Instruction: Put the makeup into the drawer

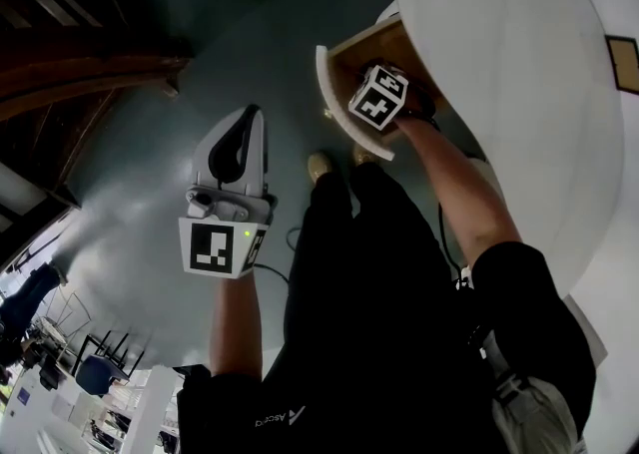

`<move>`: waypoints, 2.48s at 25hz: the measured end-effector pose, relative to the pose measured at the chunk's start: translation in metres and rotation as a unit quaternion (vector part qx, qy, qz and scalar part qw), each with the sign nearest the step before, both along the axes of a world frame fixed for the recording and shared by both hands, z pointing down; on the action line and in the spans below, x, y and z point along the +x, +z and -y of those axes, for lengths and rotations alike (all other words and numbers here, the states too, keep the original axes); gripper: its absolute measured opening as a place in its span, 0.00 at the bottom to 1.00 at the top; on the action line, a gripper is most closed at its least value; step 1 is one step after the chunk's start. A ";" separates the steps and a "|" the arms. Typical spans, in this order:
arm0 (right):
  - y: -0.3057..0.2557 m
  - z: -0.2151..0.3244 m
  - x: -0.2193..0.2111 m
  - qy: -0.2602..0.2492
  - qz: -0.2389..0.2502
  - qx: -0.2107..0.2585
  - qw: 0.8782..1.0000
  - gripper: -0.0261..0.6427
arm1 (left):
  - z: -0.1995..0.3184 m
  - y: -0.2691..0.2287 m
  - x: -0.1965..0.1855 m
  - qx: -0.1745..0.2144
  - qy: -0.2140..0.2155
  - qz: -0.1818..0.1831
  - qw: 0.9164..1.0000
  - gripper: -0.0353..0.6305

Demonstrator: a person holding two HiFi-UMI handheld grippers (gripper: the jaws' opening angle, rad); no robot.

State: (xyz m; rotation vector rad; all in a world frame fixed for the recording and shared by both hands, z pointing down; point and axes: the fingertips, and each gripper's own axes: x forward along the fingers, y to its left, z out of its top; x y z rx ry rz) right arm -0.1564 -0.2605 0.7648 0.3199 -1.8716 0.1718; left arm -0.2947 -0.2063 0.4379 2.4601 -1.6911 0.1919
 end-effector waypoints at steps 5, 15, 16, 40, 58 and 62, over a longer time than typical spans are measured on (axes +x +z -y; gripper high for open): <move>0.007 0.002 0.002 -0.001 -0.004 -0.005 1.000 0.15 | 0.000 0.004 -0.001 -0.002 -0.001 0.001 1.000 0.07; -0.020 0.001 -0.002 0.021 0.024 0.022 0.999 0.14 | -0.003 0.003 0.000 0.000 0.004 0.000 1.000 0.07; -0.027 0.001 -0.003 0.028 0.032 0.027 0.999 0.13 | -0.002 0.001 0.001 0.002 0.006 0.000 1.000 0.07; -0.308 -0.067 0.003 0.115 0.315 0.148 0.930 0.04 | -0.035 -0.079 0.073 0.071 0.080 -0.001 0.994 0.07; -0.496 -0.153 0.029 0.065 0.568 0.251 0.781 0.04 | -0.092 -0.174 0.119 0.149 0.141 -0.007 0.979 0.07; -0.503 -0.159 0.034 0.065 0.574 0.261 0.774 0.04 | -0.098 -0.182 0.124 0.154 0.145 -0.003 0.977 0.07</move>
